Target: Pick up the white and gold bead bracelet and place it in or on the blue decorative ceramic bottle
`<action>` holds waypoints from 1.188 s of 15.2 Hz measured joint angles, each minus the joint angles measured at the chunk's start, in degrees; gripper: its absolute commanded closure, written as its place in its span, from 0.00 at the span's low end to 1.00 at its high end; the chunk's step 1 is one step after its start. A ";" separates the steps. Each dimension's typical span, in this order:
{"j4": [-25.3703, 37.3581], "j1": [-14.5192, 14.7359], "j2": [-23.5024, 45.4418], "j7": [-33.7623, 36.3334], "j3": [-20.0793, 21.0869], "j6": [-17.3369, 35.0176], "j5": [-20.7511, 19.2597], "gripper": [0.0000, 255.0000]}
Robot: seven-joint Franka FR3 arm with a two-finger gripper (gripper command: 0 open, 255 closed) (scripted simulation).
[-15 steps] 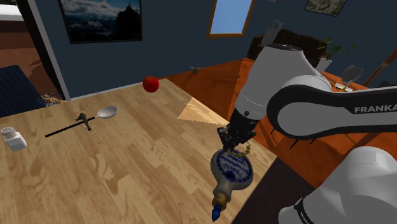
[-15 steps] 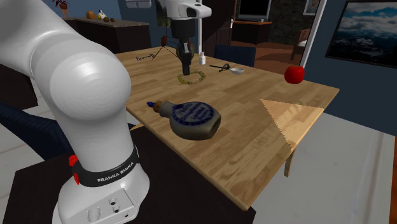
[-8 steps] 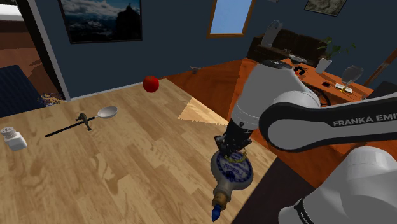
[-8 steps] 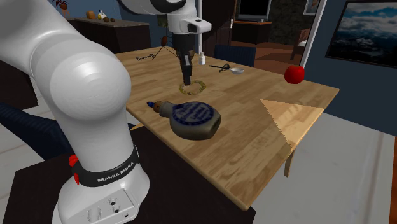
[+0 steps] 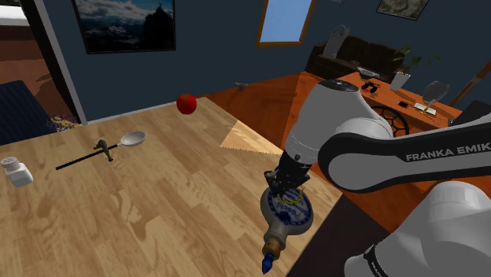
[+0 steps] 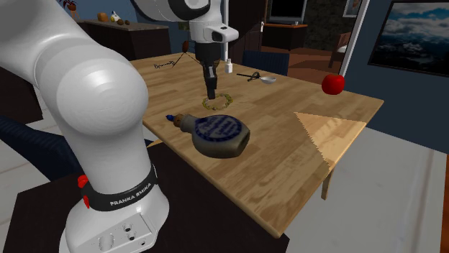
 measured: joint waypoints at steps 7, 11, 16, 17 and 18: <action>0.00 0.00 0.00 0.00 0.00 0.00 0.00 0.00; 2.97 0.19 -5.08 0.08 -1.39 -7.85 -0.71 0.00; 3.82 0.11 -6.14 -0.01 -1.84 -9.92 -0.99 0.00; 3.83 0.11 -6.16 -0.01 -1.85 -9.95 -1.00 0.00; 3.83 0.11 -6.17 -0.02 -1.85 -9.96 -1.00 0.00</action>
